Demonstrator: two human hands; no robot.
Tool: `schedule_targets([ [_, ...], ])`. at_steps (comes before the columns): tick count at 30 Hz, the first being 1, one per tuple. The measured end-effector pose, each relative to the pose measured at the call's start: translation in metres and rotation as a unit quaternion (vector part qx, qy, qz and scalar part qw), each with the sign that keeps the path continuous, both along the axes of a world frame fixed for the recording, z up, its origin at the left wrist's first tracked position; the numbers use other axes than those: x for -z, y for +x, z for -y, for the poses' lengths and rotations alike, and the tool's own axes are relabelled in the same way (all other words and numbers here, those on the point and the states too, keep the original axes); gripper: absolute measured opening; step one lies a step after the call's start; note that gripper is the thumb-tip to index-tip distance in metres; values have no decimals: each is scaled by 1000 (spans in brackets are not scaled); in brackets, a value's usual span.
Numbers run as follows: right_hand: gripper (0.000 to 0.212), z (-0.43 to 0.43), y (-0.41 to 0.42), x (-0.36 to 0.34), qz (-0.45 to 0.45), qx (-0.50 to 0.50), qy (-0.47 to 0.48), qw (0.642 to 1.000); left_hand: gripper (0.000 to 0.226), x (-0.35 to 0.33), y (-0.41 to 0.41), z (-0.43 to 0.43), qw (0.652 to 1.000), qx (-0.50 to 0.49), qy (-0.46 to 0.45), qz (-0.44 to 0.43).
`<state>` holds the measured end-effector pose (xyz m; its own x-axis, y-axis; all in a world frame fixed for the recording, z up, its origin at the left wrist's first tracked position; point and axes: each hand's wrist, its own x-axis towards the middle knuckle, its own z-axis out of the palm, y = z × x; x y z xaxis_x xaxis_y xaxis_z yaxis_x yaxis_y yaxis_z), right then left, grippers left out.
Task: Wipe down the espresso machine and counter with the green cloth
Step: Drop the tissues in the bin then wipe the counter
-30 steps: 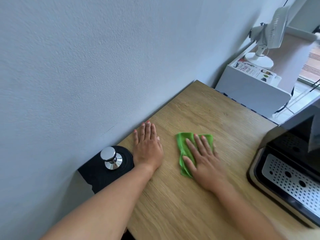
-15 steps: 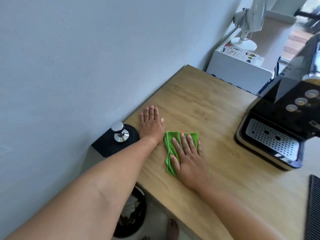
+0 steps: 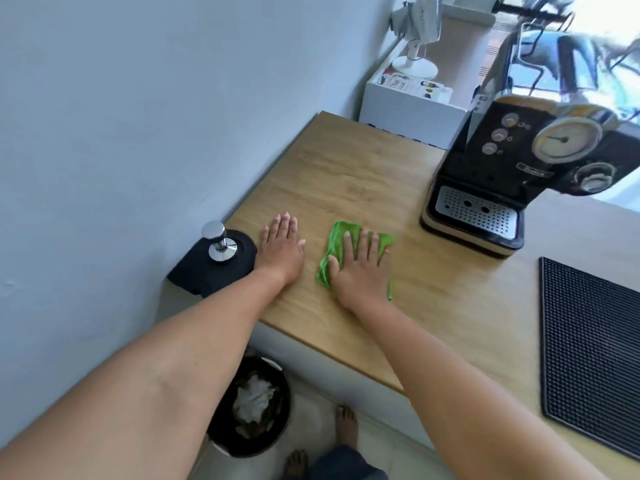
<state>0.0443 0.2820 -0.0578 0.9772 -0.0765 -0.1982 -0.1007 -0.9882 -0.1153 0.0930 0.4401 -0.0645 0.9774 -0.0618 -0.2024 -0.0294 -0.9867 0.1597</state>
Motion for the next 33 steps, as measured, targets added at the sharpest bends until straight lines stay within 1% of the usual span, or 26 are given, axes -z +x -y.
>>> schedule_targets([
  [2,68,-28,-32,0,-2,-68,7,998,58,1,1,-2,1000,9,-3,-7],
  [4,68,-27,-68,-2,1,-128,10,992,57,0,2,-2,1000,17,-3,-9],
  [6,68,-3,-102,1,8,-188,10,982,57,-2,2,-3,1000,16,1,-10],
  [7,69,16,-116,3,15,-204,12,979,58,-2,1,-3,1000,13,2,-15],
  [8,71,38,-127,4,21,-198,13,980,58,-4,1,1,1000,8,1,-19],
  [10,73,85,-136,4,30,-142,3,989,61,-8,-3,9,1000,-8,-3,-26],
  [12,72,128,-126,3,24,-29,-9,999,63,-11,-10,24,999,3,-12,-33],
  [15,74,159,-85,0,8,151,-11,989,62,-10,-27,59,997,67,-22,-28],
  [16,74,155,-71,0,0,188,-10,982,61,-9,-32,71,996,87,-26,-25],
  [17,75,145,-62,0,-7,205,-7,979,59,-9,-38,84,994,102,-34,-21],
  [18,74,133,-60,-1,-10,198,-5,980,58,-9,-42,98,992,116,-46,-14],
  [19,74,118,-64,-1,-8,164,-4,986,57,-11,-46,108,991,124,-60,-4],
  [21,72,92,-96,-3,6,60,6,998,54,-15,-49,128,986,143,-78,25],
  [23,70,83,-141,-2,19,-22,23,999,53,-17,-47,139,983,157,-77,49],
  [25,70,96,-180,3,39,-48,23,998,53,-18,-42,146,982,171,-64,55],
  [27,72,125,-203,6,51,-2,0,999,54,-17,-37,156,979,189,-51,51],
  [29,76,157,-201,4,50,76,-22,996,57,-13,-35,164,979,193,-37,47],
  [31,77,180,-179,1,21,158,-32,987,61,-5,-36,168,980,191,-21,48],
  [33,76,190,-146,0,8,219,-36,975,62,3,-37,169,979,190,-12,68],
])
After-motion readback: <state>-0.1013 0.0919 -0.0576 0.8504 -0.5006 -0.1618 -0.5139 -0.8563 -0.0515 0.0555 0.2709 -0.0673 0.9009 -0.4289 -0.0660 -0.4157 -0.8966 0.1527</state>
